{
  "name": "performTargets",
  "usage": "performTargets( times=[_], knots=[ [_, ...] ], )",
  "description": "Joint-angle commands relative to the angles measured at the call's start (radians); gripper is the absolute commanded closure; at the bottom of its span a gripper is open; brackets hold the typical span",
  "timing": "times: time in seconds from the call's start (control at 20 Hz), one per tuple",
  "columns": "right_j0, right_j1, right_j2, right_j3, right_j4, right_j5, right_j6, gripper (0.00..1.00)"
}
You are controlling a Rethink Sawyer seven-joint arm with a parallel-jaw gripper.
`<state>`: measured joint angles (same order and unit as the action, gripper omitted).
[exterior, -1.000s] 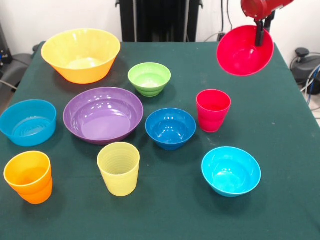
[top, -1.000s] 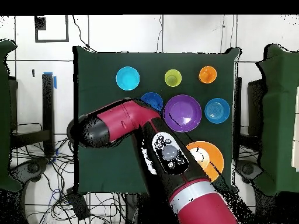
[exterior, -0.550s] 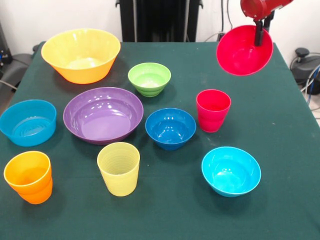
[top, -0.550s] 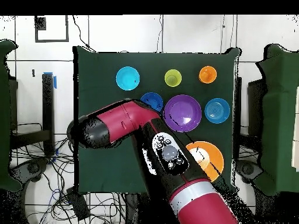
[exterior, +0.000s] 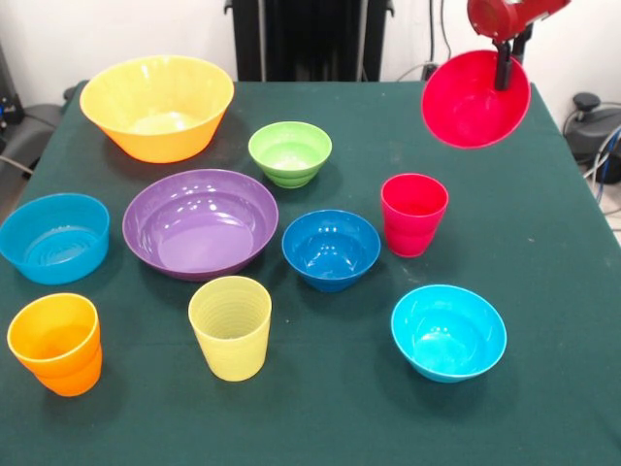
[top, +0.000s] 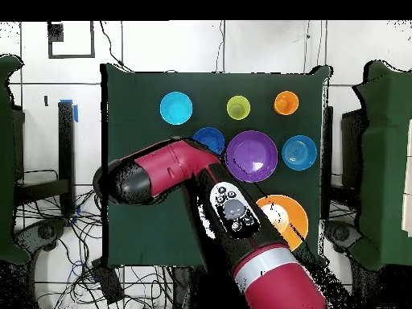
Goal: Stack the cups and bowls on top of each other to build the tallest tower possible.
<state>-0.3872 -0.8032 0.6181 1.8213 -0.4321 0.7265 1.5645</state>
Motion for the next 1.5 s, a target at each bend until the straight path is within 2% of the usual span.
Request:
performTargets(
  times=[0.05, 0.4, 0.7, 0.8, 0.95, 1.05, 1.25, 1.5],
  knots=[
    [-0.011, 0.132, -0.037, -0.060, -0.033, 0.024, -0.008, 1.00],
    [-0.027, 0.248, -0.043, -0.161, -0.083, 0.006, -0.069, 1.00],
    [-0.048, 0.268, -0.042, -0.178, -0.094, 0.023, -0.088, 1.00],
    [-0.063, 0.238, -0.037, -0.153, -0.093, 0.022, -0.089, 1.00],
    [-0.087, 0.083, -0.017, -0.051, -0.055, 0.048, -0.067, 1.00],
    [-0.091, 0.006, -0.001, -0.005, -0.020, 0.079, -0.056, 1.00],
    [-0.081, -0.065, 0.016, 0.050, 0.029, 0.103, -0.017, 1.00],
    [-0.063, -0.094, 0.010, 0.073, 0.049, 0.100, 0.006, 1.00]
  ],
)
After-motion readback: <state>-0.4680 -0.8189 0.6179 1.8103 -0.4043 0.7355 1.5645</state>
